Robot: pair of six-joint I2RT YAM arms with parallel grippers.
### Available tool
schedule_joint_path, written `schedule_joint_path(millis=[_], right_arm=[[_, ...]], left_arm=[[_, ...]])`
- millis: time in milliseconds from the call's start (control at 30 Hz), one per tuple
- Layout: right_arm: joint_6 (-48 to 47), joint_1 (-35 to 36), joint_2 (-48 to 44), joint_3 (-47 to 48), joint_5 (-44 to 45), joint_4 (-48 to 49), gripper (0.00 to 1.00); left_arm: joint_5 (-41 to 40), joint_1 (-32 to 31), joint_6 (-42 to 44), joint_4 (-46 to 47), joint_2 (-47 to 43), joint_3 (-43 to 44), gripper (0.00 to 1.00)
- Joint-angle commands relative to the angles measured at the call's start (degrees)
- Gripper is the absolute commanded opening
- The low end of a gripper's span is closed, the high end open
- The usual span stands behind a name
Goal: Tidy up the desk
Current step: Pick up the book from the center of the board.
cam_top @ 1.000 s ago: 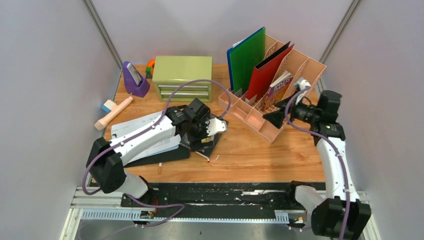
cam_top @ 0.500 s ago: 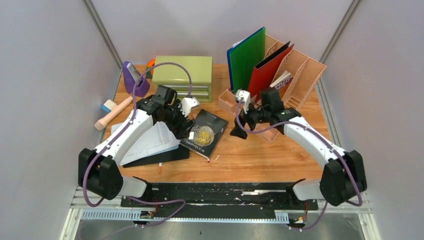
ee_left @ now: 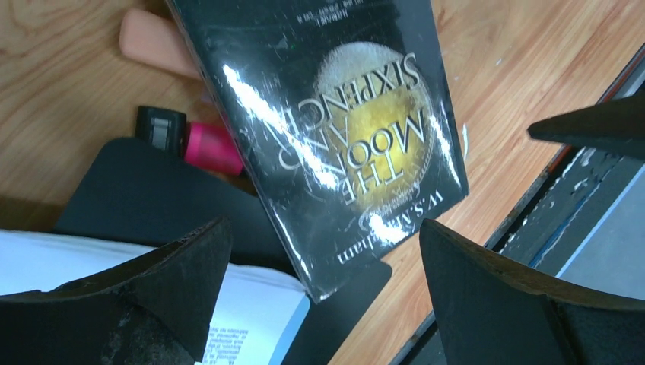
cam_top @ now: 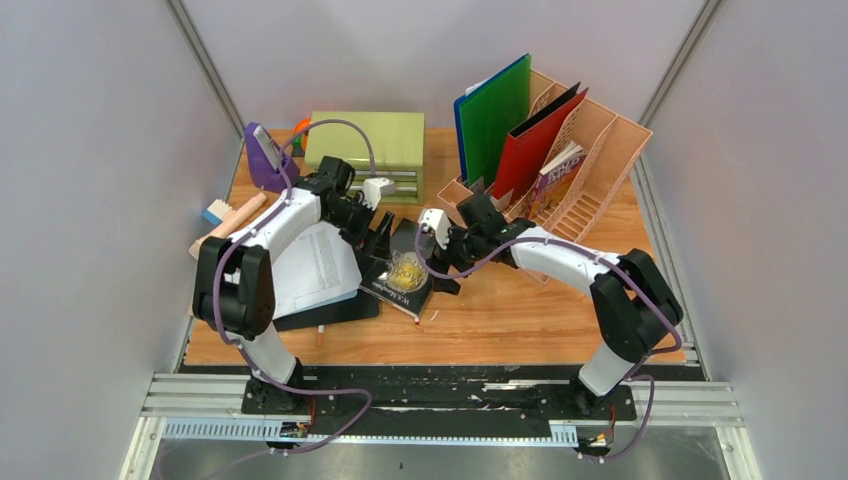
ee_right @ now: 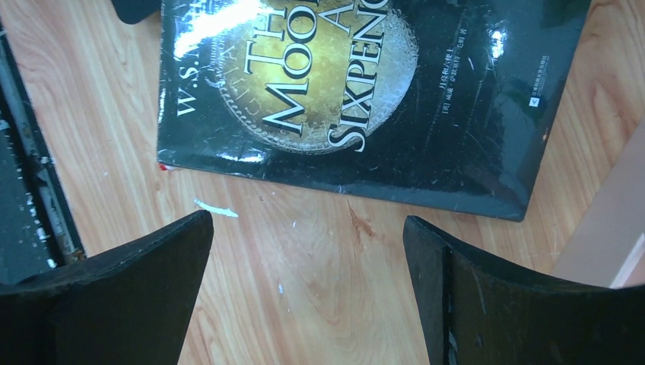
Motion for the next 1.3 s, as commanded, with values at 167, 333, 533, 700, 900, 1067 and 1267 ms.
schedule_joint_path(millis=[167, 333, 533, 700, 900, 1067, 1267], right_arm=[[0.03, 3.65, 4.37, 1.09, 7.15, 5.94, 0.94], [0.63, 3.68, 6.53, 0.23, 7.98, 7.09, 0.89], [1.25, 3.77, 9.19, 0.51, 9.17, 7.38, 0.85], [0.68, 3.77, 11.16, 0.48, 9.84, 7.61, 0.84], [1.23, 3.76, 12.44, 0.69, 9.92, 7.65, 0.83], [1.29, 4.35, 12.84, 0.92, 10.26, 7.65, 0.82], [1.20, 4.43, 12.60, 1.08, 10.97, 7.65, 0.82]], left_arm=[[7.37, 1.65, -5.48, 5.27, 8.97, 5.59, 1.00], [9.18, 2.05, -6.97, 7.57, 12.05, 6.31, 1.00], [8.79, 2.06, -7.55, 9.19, 14.27, 6.40, 1.00], [10.60, 2.06, -7.90, 9.18, 16.14, 6.45, 1.00], [14.09, 2.06, -8.28, 9.07, 17.74, 4.79, 1.00], [15.01, 2.06, -8.14, 8.14, 17.70, 4.82, 0.98], [16.61, 2.72, -8.01, 5.96, 16.95, 6.18, 0.84]])
